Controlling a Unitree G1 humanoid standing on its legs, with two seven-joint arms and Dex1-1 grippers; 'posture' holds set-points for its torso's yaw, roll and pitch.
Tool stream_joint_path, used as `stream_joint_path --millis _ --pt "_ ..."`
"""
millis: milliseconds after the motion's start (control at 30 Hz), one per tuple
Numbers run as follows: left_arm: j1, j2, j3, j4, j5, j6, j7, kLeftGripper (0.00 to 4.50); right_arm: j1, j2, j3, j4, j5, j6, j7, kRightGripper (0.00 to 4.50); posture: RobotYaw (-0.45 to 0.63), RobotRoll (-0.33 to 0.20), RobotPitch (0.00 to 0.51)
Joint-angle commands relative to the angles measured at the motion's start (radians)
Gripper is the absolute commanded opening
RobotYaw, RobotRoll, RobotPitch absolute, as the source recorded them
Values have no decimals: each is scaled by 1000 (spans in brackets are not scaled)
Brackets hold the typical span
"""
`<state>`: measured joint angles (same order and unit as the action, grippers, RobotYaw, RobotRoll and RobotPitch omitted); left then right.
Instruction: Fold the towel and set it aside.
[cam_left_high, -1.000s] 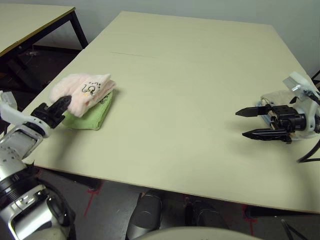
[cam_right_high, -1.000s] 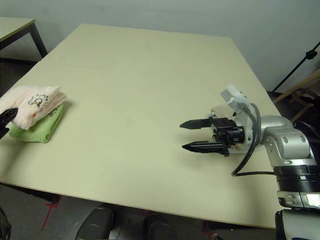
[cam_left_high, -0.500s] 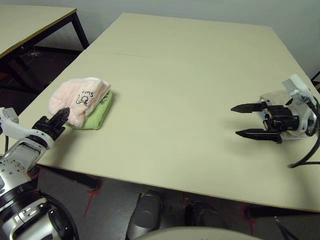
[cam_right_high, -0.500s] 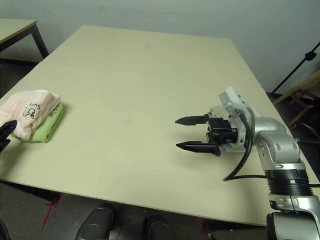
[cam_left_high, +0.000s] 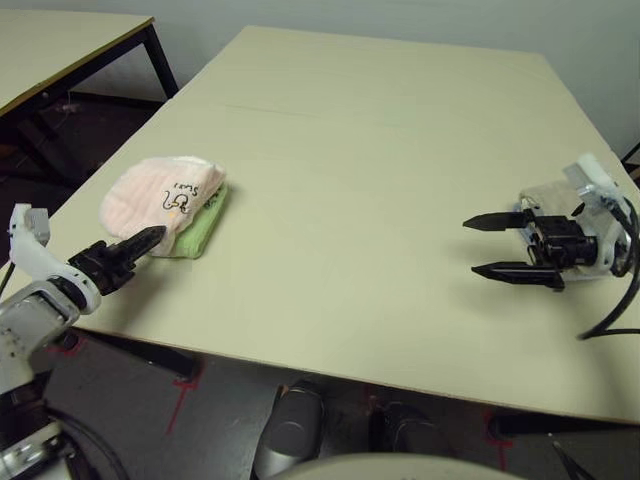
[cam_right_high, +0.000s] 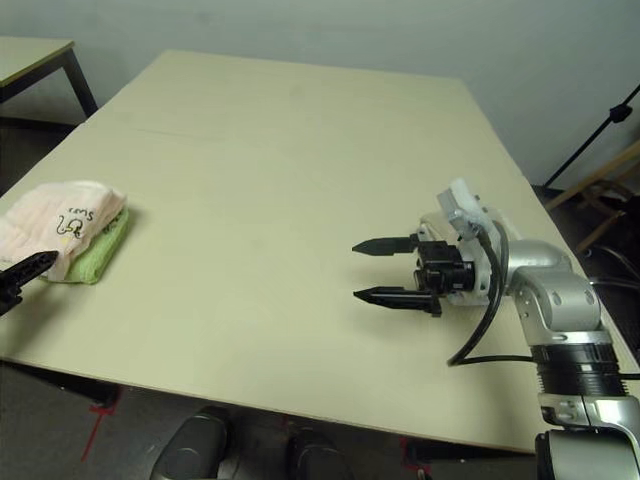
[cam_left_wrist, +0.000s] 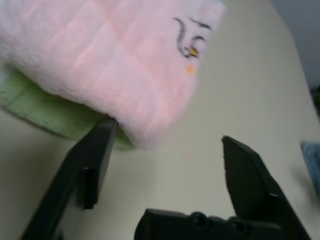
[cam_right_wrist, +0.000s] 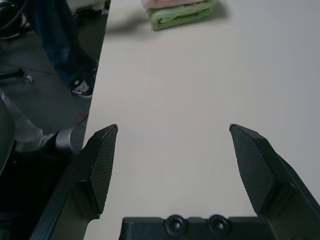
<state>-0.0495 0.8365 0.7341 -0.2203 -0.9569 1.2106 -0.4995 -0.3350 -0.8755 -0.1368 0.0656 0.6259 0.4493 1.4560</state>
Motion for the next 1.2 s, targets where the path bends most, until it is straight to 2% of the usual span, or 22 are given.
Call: stream_joint_path --millis 33,100,200,333,367,467,567,800,933,1200 --pt "-21 39 10 -74 -84 40 -44 4466 34 42 -101 -65 78 74 -130 4500 204 0 94" --pt "-64 36 16 -87 -118 32 -34 4466 54 88 -166 -97 102 93 -244 4500 205 0 92" --pt "-99 -21 -6 -86 -79 -76 -11 4466 95 177 -242 -153 93 52 -412 4500 191 0 90" --pt "-69 -166 -81 -57 122 -391 1 4466 169 347 -300 -247 49 -33 -659 4500 162 0 83" --pt "-63 -214 -97 -35 196 -515 9 4466 186 403 -310 -260 31 -72 -723 4500 154 0 83" --pt "-66 -317 -129 57 370 -780 67 4466 238 530 -301 -291 -60 -201 -867 4500 140 0 81" --pt "-80 -368 -153 145 446 -926 83 4466 265 601 -278 -306 -171 -301 -985 4500 112 0 78" --pt "-108 -398 -175 354 543 -1162 97 4466 266 670 -250 -279 -276 -377 -1155 4500 72 0 66" --pt "-127 -381 -175 428 545 -1211 87 4466 265 688 -214 -286 -292 -378 -1186 4500 66 0 78" --pt "-83 -379 -158 507 587 -1322 129 4466 281 701 -185 -281 -286 -380 -1208 4500 72 0 90"
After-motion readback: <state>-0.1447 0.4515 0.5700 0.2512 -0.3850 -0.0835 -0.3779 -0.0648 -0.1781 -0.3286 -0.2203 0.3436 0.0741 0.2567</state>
